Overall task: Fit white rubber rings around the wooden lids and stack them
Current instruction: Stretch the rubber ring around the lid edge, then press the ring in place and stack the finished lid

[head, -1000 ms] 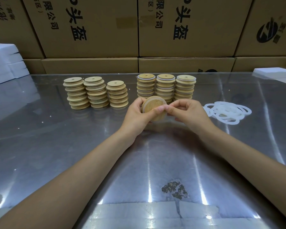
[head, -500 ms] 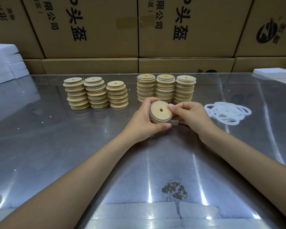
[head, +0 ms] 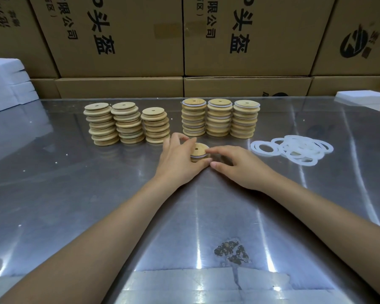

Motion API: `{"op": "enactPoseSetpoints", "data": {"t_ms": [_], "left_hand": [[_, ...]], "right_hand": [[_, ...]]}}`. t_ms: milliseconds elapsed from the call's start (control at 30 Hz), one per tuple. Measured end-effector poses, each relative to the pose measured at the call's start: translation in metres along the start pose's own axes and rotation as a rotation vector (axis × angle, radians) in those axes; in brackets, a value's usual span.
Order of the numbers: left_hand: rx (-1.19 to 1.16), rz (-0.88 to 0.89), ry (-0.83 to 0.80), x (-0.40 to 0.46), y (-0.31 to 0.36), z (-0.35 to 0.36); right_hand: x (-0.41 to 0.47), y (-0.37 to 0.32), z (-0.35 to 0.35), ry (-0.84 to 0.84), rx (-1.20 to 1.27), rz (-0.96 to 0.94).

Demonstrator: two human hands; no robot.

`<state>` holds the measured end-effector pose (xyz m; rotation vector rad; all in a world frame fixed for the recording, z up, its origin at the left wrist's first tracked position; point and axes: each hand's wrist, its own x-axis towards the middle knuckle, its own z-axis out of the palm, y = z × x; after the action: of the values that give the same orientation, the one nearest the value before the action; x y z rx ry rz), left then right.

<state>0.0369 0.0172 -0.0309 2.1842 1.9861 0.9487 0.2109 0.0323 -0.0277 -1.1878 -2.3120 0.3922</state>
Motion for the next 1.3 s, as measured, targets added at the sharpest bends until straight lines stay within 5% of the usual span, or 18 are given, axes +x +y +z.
{"op": "enactPoseSetpoints", "data": {"t_ms": [133,467,1000,1300], "left_hand": [[0.11,0.111,0.107,-0.001,0.001,-0.013],[0.138,0.076,-0.107,0.002,-0.001,0.0],[0.229,0.104,-0.062,0.011,-0.005,0.004],[0.232,0.133,0.2,0.011,-0.007,0.0]], "right_hand": [[0.0,0.002,0.002,-0.056,-0.09,0.041],[0.002,0.001,0.005,-0.105,-0.18,0.075],[0.004,0.005,0.007,-0.081,-0.188,0.099],[-0.005,0.011,-0.017,0.161,-0.454,0.305]]}}
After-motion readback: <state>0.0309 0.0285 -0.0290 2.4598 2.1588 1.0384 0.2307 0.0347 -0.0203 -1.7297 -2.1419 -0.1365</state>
